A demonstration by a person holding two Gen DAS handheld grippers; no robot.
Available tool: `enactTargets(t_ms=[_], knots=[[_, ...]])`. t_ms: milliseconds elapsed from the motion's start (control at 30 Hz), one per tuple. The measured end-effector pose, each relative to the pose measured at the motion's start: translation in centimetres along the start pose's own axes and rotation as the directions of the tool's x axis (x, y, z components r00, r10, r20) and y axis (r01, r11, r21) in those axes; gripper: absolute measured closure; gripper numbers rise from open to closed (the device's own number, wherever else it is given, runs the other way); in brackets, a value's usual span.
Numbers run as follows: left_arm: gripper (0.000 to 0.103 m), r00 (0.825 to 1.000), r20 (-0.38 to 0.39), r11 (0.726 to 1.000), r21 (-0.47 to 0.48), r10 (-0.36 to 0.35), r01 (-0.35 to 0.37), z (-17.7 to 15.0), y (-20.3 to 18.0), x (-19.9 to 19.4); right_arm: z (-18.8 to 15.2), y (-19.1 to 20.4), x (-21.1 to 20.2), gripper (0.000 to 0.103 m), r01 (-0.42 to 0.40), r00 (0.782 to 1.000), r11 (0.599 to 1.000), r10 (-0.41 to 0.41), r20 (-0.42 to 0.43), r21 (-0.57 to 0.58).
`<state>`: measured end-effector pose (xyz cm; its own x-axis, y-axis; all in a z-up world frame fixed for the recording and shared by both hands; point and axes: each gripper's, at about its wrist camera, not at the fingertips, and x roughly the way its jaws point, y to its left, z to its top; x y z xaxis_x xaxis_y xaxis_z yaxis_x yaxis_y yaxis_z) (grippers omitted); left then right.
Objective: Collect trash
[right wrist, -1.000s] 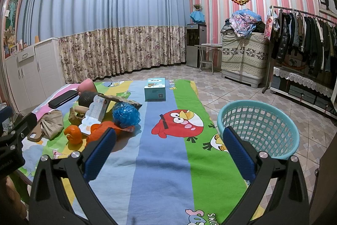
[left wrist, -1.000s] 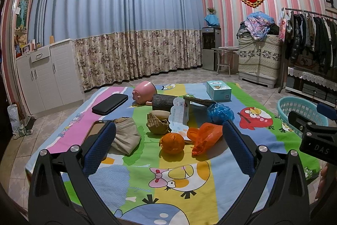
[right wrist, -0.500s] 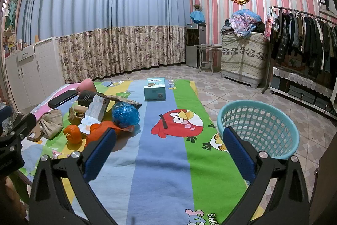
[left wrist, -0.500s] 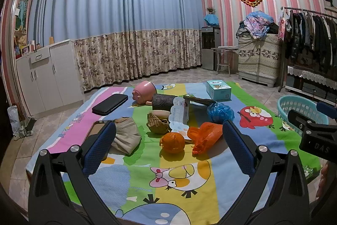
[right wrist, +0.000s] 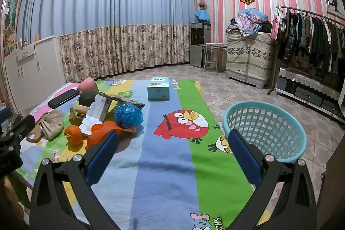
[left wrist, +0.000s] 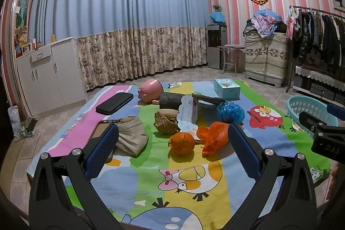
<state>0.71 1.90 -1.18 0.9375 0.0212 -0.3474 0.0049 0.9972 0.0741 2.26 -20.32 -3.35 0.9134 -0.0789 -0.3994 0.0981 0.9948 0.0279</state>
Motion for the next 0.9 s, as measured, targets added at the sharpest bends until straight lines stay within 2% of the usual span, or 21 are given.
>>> enactTargets(t_ms=[667, 900], knots=[[0.005, 0.999, -0.048, 1.0, -0.021, -0.001, 0.0, -0.6, 1.7, 1.0, -0.6, 0.1, 0.3, 0.004, 0.005, 1.0, 1.0, -0.005, -0.009, -0.005], [0.005, 0.998, -0.066, 1.0, -0.009, 0.02, -0.021, -1.0, 2.8, 2.1, -1.2, -0.3, 0.9, 0.004, 0.028, 0.999, 1.0, -0.028, -0.026, -0.004]])
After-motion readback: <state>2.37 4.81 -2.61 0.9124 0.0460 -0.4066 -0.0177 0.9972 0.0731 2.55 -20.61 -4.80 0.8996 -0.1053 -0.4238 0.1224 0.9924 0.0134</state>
